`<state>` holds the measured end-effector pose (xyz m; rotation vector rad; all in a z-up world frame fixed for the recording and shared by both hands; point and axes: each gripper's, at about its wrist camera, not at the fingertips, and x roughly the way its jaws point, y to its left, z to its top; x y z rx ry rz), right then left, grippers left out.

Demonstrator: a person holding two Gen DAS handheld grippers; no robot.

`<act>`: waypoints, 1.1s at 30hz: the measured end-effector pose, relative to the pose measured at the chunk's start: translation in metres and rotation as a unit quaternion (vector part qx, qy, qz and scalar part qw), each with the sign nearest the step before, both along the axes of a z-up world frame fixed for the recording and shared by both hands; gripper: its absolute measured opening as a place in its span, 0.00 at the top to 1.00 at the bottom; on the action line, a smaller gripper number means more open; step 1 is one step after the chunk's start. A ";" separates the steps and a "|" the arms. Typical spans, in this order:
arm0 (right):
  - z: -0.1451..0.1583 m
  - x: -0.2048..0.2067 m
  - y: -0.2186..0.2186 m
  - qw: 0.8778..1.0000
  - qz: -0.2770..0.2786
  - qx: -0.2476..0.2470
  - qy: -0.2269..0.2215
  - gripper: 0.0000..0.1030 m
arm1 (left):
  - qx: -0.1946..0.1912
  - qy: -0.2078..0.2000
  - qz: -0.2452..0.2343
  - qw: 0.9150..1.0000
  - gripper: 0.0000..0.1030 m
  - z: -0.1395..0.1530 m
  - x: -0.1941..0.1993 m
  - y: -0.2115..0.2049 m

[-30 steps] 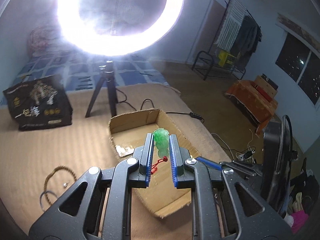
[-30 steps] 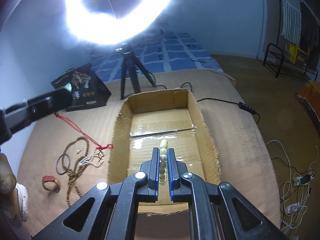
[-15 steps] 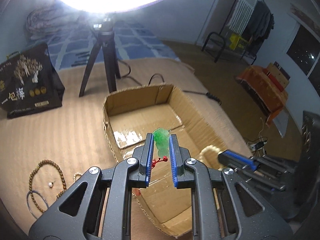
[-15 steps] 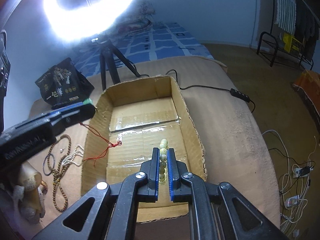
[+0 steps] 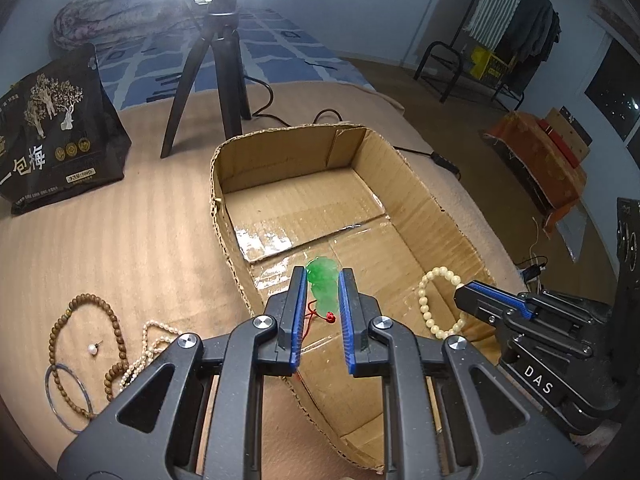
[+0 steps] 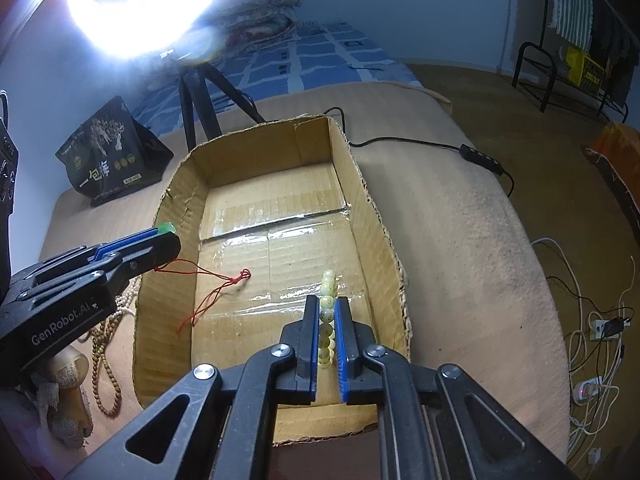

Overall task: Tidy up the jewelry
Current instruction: 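Open the left tool releasing the pendant while the right tool releases the bracelet in the box, then grasp the red-strap watch with the left tool while the right tool grasps the brown bead necklace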

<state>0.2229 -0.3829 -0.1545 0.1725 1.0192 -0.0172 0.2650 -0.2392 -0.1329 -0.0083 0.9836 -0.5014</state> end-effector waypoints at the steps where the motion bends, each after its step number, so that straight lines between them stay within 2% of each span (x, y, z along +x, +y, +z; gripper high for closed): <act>1: 0.001 0.000 0.000 1.000 0.000 0.000 -0.001 0.94 | 0.001 0.001 -0.002 1.000 0.86 0.000 0.000 0.000; 2: 0.001 -0.001 0.000 1.000 -0.001 -0.001 -0.001 0.92 | 0.003 0.003 -0.003 1.000 0.86 0.000 0.000 0.000; 3: 0.002 -0.001 0.000 1.000 -0.003 -0.003 -0.003 0.83 | 0.003 0.003 -0.004 1.000 0.85 0.001 0.000 0.000; 4: 0.003 -0.002 0.000 1.000 -0.004 -0.003 -0.005 0.73 | 0.004 0.004 -0.003 1.000 0.74 0.002 0.000 0.000; 6: 0.006 -0.003 0.000 1.000 -0.005 -0.005 -0.009 0.67 | 0.002 -0.003 0.002 1.000 0.56 0.005 -0.002 0.003; 8: 0.009 -0.005 -0.001 1.000 -0.007 -0.009 -0.011 0.60 | 0.002 -0.008 0.004 1.000 0.55 0.009 -0.004 0.005; 10: 0.011 -0.007 -0.002 1.000 -0.011 -0.009 -0.017 0.45 | 0.003 -0.010 0.006 1.000 0.55 0.011 -0.005 0.007; 16: 0.020 -0.012 -0.004 0.999 -0.016 -0.006 -0.037 0.22 | 0.006 -0.021 0.012 1.000 0.55 0.022 -0.011 0.015; 19: 0.024 -0.015 -0.003 0.999 -0.016 -0.010 -0.042 0.16 | 0.008 -0.027 0.014 1.000 0.55 0.026 -0.015 0.019; 23: 0.026 -0.019 0.001 0.999 -0.015 -0.013 -0.044 0.16 | 0.008 -0.035 0.018 0.999 0.55 0.035 -0.023 0.027; 33: 0.048 -0.034 0.012 0.994 -0.034 -0.019 -0.101 0.16 | 0.011 -0.067 0.026 0.997 0.55 0.059 -0.050 0.063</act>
